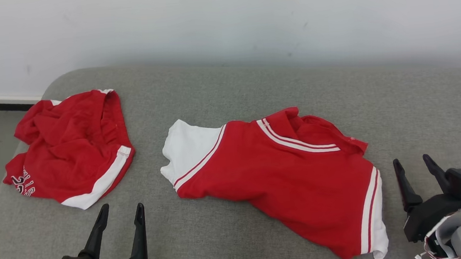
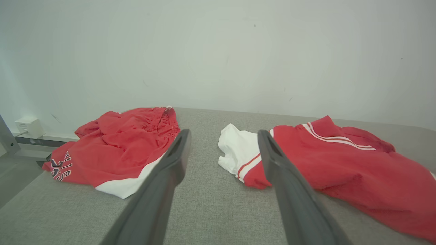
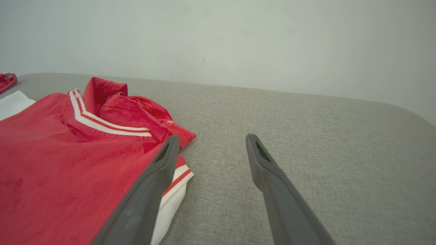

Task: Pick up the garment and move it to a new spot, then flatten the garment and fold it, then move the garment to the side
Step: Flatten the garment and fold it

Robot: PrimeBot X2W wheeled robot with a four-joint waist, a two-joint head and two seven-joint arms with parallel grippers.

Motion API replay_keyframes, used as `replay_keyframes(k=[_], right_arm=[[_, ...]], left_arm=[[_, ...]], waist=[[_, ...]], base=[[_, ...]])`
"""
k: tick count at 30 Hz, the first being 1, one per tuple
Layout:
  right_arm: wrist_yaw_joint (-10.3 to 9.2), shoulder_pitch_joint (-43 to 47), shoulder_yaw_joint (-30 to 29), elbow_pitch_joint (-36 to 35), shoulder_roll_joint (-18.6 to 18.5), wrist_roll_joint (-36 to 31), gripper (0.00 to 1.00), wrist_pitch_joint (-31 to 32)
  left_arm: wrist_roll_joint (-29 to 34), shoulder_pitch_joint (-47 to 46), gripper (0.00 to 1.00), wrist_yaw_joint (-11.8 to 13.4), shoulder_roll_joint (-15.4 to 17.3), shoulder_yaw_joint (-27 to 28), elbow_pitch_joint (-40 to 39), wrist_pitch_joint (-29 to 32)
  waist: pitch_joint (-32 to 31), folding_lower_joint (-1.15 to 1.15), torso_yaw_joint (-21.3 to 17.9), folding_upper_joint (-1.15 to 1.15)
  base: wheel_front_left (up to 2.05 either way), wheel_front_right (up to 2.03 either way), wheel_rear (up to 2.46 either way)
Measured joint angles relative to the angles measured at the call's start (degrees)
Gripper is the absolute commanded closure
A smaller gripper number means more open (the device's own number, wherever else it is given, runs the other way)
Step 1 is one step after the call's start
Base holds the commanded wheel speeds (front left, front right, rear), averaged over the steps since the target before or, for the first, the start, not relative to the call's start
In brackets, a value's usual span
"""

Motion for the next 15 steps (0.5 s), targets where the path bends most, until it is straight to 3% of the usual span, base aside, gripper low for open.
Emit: replay_keyframes(k=[15], right_arm=[[0.0,-10.4,7.8,22.1,1.8,2.5,0.0,4.1]], left_arm=[[0.0,-1.5,0.0,-0.2,0.0,-0.9,0.7,0.0]], waist=[[2.7,0.0,4.6,0.0]], base=[[0.0,0.0,0.0]])
